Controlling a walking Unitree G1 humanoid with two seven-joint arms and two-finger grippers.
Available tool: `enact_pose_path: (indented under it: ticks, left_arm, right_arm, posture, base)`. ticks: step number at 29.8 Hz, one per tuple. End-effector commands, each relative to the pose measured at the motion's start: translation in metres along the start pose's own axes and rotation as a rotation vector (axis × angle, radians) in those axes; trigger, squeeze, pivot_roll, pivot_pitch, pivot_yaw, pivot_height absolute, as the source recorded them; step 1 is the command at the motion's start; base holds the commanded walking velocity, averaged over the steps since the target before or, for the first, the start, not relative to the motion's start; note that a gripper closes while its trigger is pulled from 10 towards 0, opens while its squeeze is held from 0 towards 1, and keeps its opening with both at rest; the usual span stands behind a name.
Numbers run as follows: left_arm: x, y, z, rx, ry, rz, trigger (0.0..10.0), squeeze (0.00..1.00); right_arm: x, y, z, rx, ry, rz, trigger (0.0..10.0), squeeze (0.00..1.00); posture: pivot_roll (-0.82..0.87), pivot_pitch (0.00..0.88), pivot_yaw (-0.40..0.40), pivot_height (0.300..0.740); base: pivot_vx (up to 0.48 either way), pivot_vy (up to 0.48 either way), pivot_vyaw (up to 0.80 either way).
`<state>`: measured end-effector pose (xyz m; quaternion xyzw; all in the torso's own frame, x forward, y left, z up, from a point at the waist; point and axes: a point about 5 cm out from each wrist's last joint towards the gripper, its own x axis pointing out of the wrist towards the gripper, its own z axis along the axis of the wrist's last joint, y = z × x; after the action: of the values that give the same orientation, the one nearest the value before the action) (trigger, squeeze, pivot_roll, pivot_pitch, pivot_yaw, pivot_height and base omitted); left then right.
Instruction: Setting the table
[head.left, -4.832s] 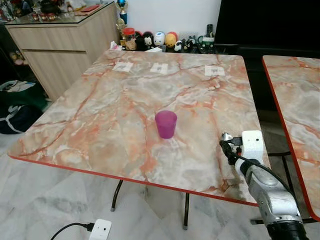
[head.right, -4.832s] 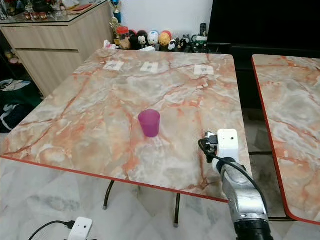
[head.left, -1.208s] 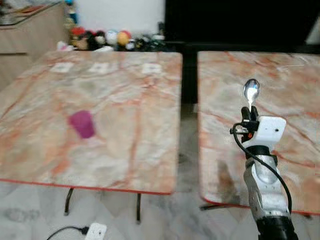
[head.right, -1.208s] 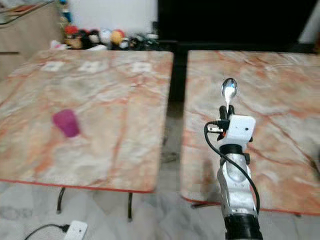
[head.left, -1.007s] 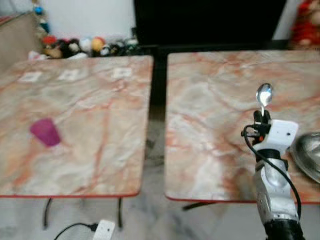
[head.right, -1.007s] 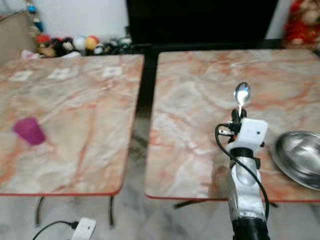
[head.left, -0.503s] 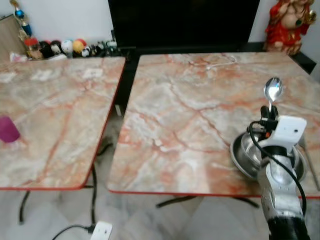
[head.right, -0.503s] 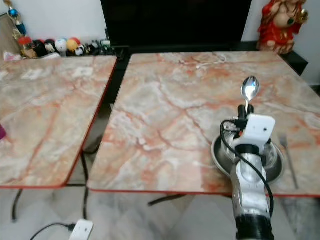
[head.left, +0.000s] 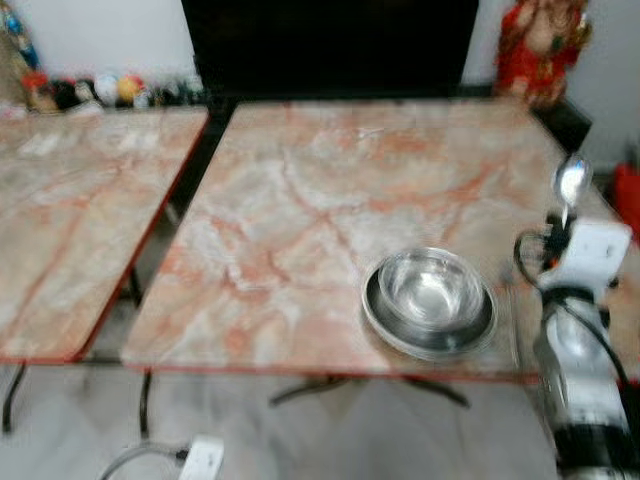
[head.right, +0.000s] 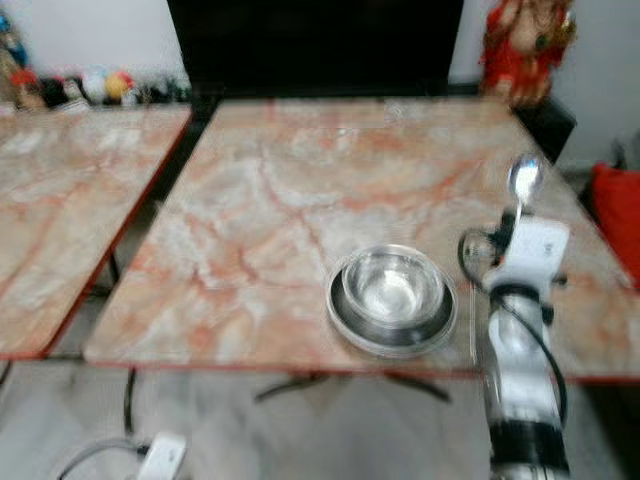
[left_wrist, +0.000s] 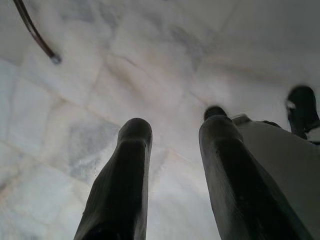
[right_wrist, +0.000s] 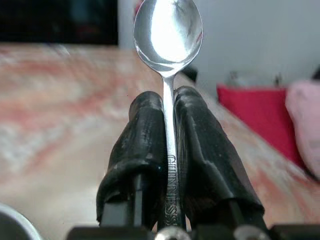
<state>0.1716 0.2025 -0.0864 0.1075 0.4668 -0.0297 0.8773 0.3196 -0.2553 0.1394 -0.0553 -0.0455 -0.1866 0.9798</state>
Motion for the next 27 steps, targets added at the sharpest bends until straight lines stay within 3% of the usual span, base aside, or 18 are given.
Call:
enact_pose_path:
  ticks: [1, 11, 27]
  left_arm:
    - [-0.001, 0.007, -0.006, 0.005, 0.027, 0.015, 10.0, 0.00]
    - [-0.001, 0.006, -0.006, -0.002, 0.028, 0.004, 10.0, 0.00]
    - [-0.002, 0.009, -0.007, 0.002, 0.028, 0.006, 10.0, 0.00]
  right_arm:
    - [0.000, -0.001, -0.012, 0.016, 0.090, -0.020, 10.0, 0.00]
    - [-0.001, -0.002, -0.037, 0.011, 0.264, 0.003, 10.0, 0.00]
    - [-0.011, -0.013, -0.055, -0.041, 0.336, 0.005, 10.0, 0.00]
  posture:
    - [-0.10, 0.026, 0.056, 0.740]
    - [-0.09, 0.029, 0.058, 0.740]
    - [-0.09, 0.035, 0.070, 0.740]
  base:
    - [0.000, 0.000, 0.00]
    - [0.000, 0.000, 0.00]
    - [0.000, 0.000, 0.00]
